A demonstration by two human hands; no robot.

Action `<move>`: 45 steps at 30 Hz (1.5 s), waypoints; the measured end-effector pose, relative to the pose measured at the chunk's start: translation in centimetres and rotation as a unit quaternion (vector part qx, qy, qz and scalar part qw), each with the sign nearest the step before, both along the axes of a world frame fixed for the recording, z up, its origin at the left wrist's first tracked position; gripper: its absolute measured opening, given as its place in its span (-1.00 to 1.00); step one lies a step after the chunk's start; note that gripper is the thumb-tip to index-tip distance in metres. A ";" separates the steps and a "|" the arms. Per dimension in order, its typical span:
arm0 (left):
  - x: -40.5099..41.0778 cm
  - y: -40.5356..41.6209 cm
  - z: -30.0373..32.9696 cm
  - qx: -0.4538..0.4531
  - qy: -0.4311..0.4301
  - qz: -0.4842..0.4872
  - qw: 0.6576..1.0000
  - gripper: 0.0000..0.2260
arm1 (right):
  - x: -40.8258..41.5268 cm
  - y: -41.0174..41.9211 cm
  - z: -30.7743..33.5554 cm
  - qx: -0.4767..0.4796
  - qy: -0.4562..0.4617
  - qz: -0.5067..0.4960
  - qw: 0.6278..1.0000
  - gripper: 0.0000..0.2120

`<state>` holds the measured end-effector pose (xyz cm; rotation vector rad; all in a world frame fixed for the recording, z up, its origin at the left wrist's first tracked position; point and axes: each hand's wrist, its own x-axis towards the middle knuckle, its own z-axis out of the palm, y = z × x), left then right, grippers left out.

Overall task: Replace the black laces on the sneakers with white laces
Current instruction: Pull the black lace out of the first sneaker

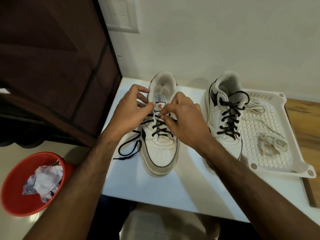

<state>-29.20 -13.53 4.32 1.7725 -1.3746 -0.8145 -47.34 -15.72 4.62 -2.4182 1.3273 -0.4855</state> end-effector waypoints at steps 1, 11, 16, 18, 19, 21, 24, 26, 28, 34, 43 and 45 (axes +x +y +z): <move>0.0 0.0 0.0 -0.001 -0.001 0.000 1.000 -0.67 | -0.3 -0.2 0.3 0.029 -0.038 0.001 0.999 -0.90; -0.1 -0.1 0.0 -0.005 -0.006 0.002 1.000 -0.68 | -3.9 -1.8 2.1 0.175 -0.218 -0.023 0.960 -0.91; 0.0 0.0 -0.1 -0.008 -0.003 0.001 1.000 -0.69 | -0.7 -0.4 0.0 0.030 -0.114 0.016 0.993 -0.73; 0.0 0.0 -0.1 -0.008 -0.003 -0.001 1.000 -0.69 | 0.1 0.0 -0.8 -0.042 -0.026 0.002 0.999 -0.74; 0.0 -0.1 -0.2 -0.007 -0.002 -0.002 1.000 -0.69 | 0.3 0.2 -1.0 -0.070 -0.005 -0.005 0.997 -0.77; -0.1 -0.1 -0.2 -0.006 -0.003 -0.002 1.000 -0.69 | 0.6 0.5 -1.2 -0.111 0.008 -0.012 0.994 -0.83; 0.0 -0.1 -0.2 -0.006 -0.003 -0.002 1.000 -0.69 | 0.9 0.7 -1.2 -0.107 0.015 -0.010 0.994 -0.91; -0.1 -0.1 -0.2 -0.008 -0.004 -0.002 1.000 -0.69 | 0.6 0.4 -0.8 -0.020 -0.047 -0.011 0.999 -0.92; -0.1 -0.1 -0.2 -0.011 -0.006 0.001 1.000 -0.69 | -0.3 -0.4 -0.1 0.130 -0.193 0.000 0.972 -0.91; 0.0 -0.1 -0.3 -0.011 0.001 0.001 1.000 -0.70 | -2.9 -2.2 1.8 0.372 -0.514 0.051 0.772 -0.96; 0.1 -0.1 -0.3 -0.016 -0.002 -0.002 1.000 -0.68 | -0.4 0.1 0.0 0.157 -0.113 -0.007 0.981 -0.77; 0.1 -0.1 -0.3 -0.016 -0.008 -0.004 1.000 -0.68 | 0.1 0.7 0.0 0.117 -0.057 -0.020 0.991 -0.78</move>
